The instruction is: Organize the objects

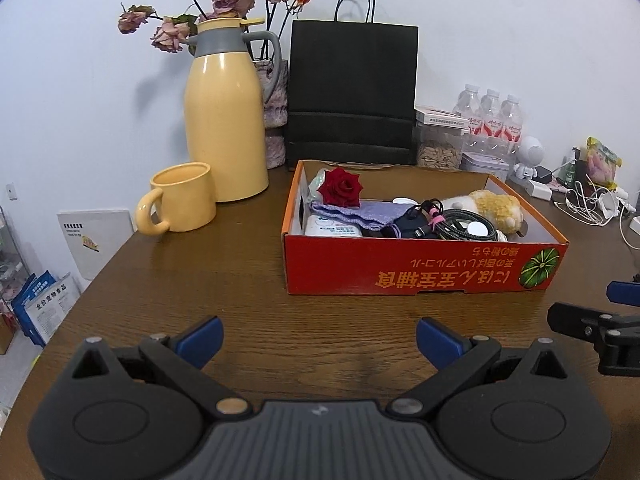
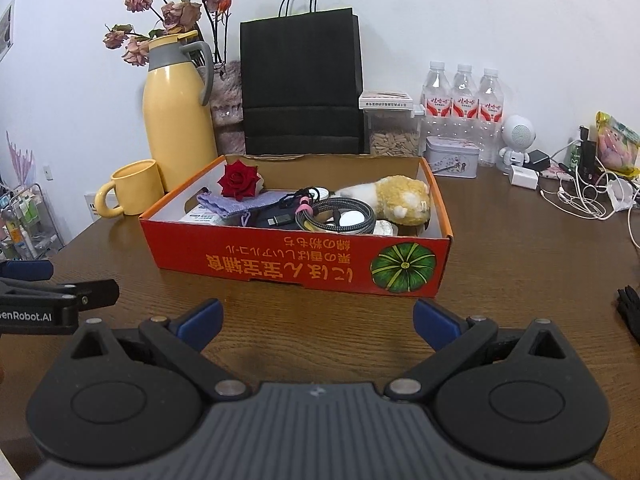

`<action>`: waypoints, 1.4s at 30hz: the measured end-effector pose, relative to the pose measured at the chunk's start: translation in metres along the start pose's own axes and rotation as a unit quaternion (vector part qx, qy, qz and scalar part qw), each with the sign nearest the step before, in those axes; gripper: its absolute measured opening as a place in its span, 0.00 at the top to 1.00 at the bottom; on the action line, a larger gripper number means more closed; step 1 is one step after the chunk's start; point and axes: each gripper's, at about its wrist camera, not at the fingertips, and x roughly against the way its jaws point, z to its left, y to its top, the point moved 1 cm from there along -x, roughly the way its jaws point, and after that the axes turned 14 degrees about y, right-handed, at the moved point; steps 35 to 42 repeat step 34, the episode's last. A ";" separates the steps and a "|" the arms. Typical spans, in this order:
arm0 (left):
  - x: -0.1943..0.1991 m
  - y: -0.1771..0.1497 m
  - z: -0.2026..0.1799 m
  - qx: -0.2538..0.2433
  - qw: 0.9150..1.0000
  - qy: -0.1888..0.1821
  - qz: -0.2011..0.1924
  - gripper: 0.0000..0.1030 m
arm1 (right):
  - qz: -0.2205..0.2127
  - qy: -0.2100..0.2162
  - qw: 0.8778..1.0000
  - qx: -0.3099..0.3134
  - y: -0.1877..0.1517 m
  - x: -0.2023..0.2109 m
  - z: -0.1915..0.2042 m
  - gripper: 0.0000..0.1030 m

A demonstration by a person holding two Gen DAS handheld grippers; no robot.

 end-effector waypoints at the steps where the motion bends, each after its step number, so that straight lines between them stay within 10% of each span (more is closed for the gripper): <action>1: -0.001 0.000 0.000 -0.001 1.000 0.001 0.001 0.00 | 0.000 0.000 1.000 0.000 0.000 0.000 0.000 0.00; 42: 0.005 -0.001 -0.004 -0.002 1.000 -0.002 -0.015 0.00 | 0.003 -0.002 1.000 -0.002 -0.001 -0.002 -0.002 0.00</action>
